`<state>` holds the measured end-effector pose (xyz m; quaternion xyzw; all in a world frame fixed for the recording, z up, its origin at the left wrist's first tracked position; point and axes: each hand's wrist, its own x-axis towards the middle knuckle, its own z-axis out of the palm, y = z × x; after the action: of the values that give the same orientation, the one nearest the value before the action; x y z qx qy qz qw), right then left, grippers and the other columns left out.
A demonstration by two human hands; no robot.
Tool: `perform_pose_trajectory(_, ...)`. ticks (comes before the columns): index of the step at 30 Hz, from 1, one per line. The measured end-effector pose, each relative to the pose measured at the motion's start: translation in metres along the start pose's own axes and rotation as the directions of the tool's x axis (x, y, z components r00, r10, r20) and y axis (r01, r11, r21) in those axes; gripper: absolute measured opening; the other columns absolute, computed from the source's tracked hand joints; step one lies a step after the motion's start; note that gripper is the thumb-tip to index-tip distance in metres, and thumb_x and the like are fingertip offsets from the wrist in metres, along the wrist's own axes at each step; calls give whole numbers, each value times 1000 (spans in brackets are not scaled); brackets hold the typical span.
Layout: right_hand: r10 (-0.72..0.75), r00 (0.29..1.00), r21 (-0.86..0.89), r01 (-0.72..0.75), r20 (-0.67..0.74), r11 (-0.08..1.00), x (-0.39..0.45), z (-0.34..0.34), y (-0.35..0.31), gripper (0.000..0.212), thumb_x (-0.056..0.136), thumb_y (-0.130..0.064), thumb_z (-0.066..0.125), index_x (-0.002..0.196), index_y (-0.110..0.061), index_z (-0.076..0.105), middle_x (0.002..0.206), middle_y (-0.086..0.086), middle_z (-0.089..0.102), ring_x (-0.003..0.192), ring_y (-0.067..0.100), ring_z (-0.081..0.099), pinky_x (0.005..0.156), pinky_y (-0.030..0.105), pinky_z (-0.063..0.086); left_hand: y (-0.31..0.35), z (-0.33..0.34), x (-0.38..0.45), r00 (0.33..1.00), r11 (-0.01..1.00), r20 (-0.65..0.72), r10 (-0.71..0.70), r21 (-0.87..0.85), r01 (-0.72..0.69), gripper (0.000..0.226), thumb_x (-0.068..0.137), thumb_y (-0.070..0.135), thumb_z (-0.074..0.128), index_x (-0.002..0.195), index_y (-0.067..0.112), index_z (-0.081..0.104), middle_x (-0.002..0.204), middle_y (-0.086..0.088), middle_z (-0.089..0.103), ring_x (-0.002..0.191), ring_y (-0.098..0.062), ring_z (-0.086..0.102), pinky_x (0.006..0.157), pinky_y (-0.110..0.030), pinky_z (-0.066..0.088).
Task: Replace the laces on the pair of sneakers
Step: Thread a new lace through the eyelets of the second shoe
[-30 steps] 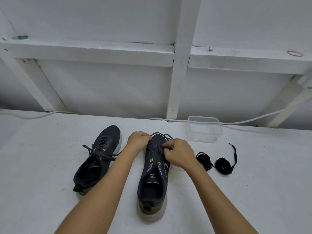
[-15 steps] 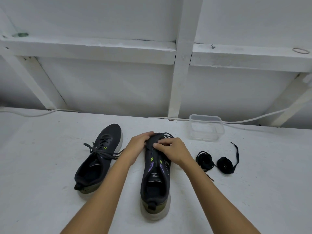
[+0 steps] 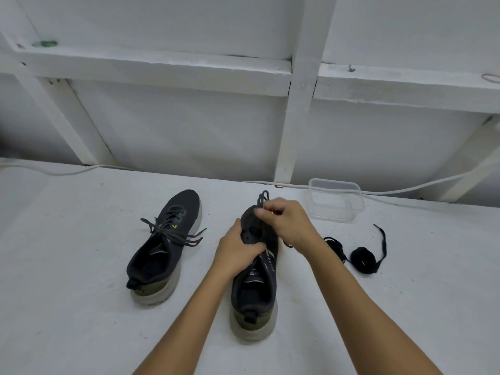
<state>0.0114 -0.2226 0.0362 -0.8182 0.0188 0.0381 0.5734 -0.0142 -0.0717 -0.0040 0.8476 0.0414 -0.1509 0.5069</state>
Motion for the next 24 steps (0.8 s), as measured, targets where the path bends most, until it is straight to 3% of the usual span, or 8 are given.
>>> perform_pose_trajectory(2,-54,997,50,57,-52,997,3,-7,-15,14,91,-19,74,78,-13,74,84,-1,64,72,9,56,68,17,44,-1,-1,0,1000,1000,-7,8,-14,-8,45,79,27,75,119,36,56,99,15,68,86,-3,63,62,-12,46)
perform_pose_trajectory(4,-104,991,95,112,-90,989,6,-14,-31,20,91,-20,74,83,-2,72,80,8,60,70,13,50,68,26,42,-1,-1,-1,1000,999,2,-12,-32,12,43,80,26,75,118,34,57,100,14,69,81,1,63,55,-7,44)
perform_pose_trajectory(7,-167,977,113,183,-135,977,12,-20,-52,25,92,-18,74,87,6,69,86,22,59,72,15,48,69,31,41,-1,0,-1,1000,999,-4,-4,-33,3,43,81,24,74,120,32,58,102,12,69,82,3,62,53,-5,43)
perform_pose_trajectory(11,-182,966,131,207,-181,969,15,-18,-68,19,92,-15,73,74,-12,68,77,-4,54,55,1,43,53,15,36,0,0,0,1000,1000,0,-7,-12,7,48,79,27,74,124,32,57,107,12,69,91,-4,62,68,-17,46)
perform_pose_trajectory(15,-194,962,132,222,-194,966,14,-13,-67,16,92,-14,73,80,-3,71,79,3,56,60,6,47,59,17,40,-1,-1,0,1000,1000,1,-15,7,15,49,78,29,73,124,33,57,106,14,69,95,-8,64,77,-24,50)
perform_pose_trajectory(18,-195,958,123,224,-212,967,15,-13,-69,14,91,-15,74,78,-14,73,87,5,62,70,10,51,69,23,45,-2,1,1,1000,1000,-12,-22,11,22,47,77,29,72,121,35,58,103,16,69,96,-10,65,89,-34,54)
perform_pose_trajectory(22,-160,971,52,171,-177,984,17,-15,-71,18,93,-21,73,75,-20,70,78,0,58,61,8,46,57,15,40,-4,1,3,1000,1000,1,0,27,0,53,74,33,74,124,32,56,110,13,68,101,-14,64,92,-39,55)
perform_pose_trajectory(24,-123,984,4,124,-127,992,20,-20,-69,20,93,-27,73,75,-19,69,70,-4,52,58,9,41,54,17,37,-4,1,4,998,995,-7,59,76,-58,65,72,44,72,133,35,52,119,10,65,110,-16,61,94,-40,53)
